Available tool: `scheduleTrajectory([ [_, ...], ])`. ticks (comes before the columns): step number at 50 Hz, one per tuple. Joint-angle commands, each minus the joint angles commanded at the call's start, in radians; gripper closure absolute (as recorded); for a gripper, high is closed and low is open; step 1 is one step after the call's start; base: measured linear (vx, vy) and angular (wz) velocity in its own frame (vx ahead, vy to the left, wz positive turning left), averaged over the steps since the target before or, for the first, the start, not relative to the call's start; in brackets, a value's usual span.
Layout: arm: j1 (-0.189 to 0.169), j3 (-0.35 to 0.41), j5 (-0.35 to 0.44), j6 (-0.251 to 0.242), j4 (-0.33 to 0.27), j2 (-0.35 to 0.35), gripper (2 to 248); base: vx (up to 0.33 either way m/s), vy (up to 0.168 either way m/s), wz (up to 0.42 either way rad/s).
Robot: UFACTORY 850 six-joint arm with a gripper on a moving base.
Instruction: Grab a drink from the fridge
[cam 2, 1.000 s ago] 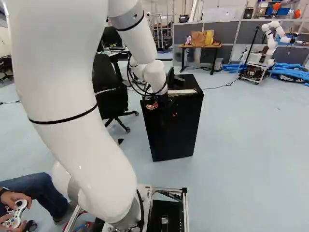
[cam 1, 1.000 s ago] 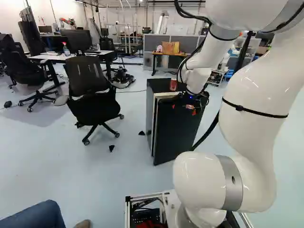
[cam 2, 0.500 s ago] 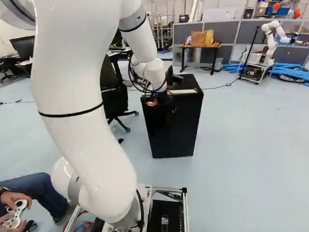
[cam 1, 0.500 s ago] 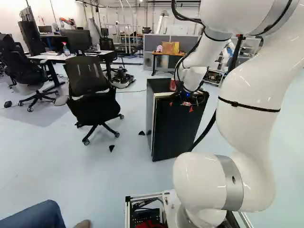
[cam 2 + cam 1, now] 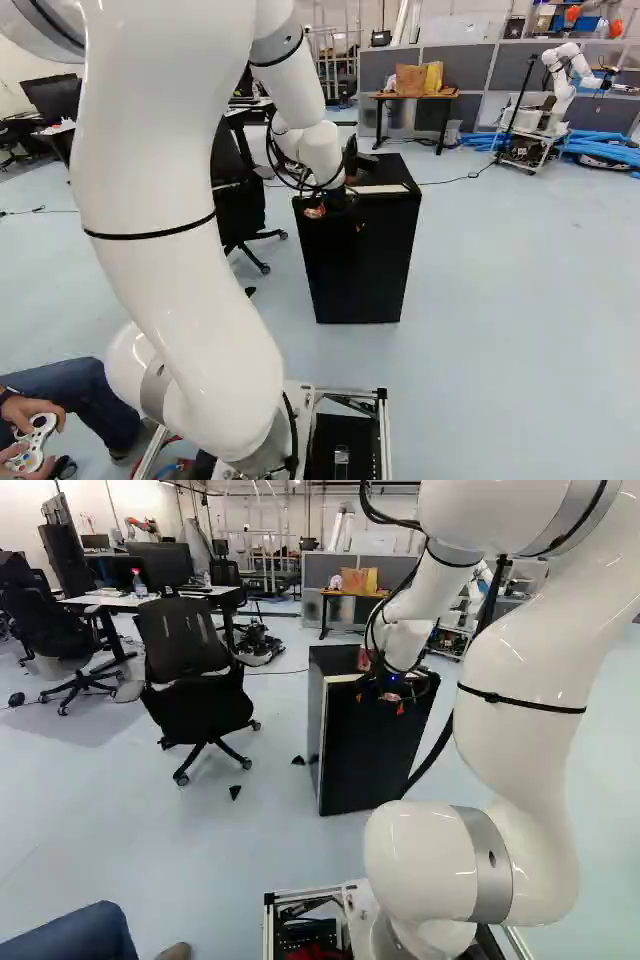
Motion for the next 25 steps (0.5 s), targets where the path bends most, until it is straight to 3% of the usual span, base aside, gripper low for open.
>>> scheduleTrajectory([
  [25, 0.000, 0.000, 0.051, 0.000, 0.000, 0.000, 3, 0.000, 0.000, 0.000],
])
